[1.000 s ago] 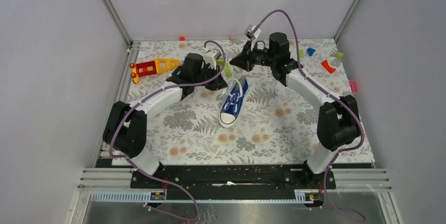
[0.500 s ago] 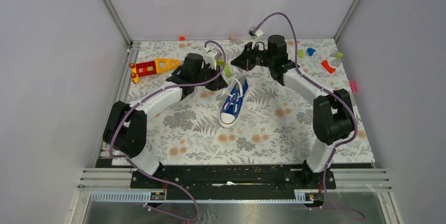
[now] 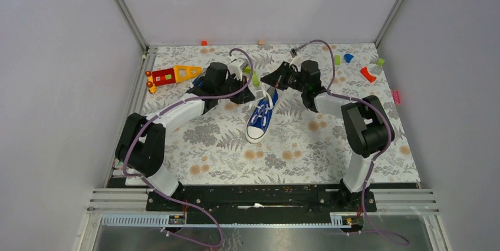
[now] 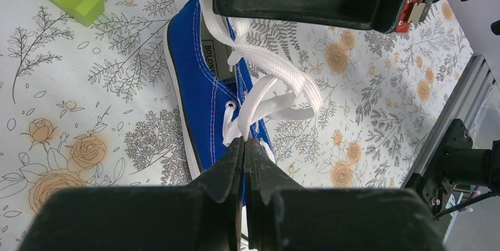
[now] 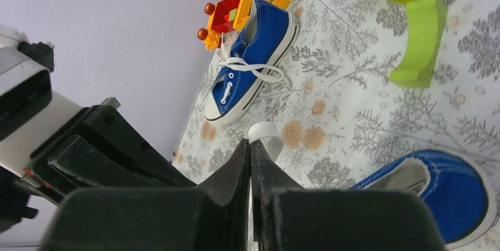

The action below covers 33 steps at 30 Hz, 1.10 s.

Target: Tie the shoes

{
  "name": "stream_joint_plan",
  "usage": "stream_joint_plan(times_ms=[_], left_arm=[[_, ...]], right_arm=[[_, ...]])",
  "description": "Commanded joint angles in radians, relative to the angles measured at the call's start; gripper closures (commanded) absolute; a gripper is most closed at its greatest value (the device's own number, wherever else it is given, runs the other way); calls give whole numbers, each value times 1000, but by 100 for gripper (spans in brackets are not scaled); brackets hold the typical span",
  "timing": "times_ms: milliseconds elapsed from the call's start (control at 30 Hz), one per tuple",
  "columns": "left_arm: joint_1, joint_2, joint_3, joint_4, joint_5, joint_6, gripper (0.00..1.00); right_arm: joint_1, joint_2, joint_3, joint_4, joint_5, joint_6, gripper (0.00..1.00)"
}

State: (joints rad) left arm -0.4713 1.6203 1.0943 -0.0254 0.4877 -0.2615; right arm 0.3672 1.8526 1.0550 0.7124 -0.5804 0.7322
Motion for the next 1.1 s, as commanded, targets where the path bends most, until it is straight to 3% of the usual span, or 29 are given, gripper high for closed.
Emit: stream_joint_plan(times_ms=[0, 267, 600, 1067], left_arm=[[7, -28, -16, 69, 15, 8, 96], [5, -35, -38, 82, 22, 2, 96], [5, -55, -61, 86, 24, 11, 96], [5, -64, -72, 93, 23, 22, 96]], right_arm=[[-3, -43, -46, 78, 87, 191, 100], [-1, -70, 3, -269, 83, 266, 100], [13, -80, 40, -386, 26, 343, 100], [45, -102, 107, -687, -9, 269, 100]])
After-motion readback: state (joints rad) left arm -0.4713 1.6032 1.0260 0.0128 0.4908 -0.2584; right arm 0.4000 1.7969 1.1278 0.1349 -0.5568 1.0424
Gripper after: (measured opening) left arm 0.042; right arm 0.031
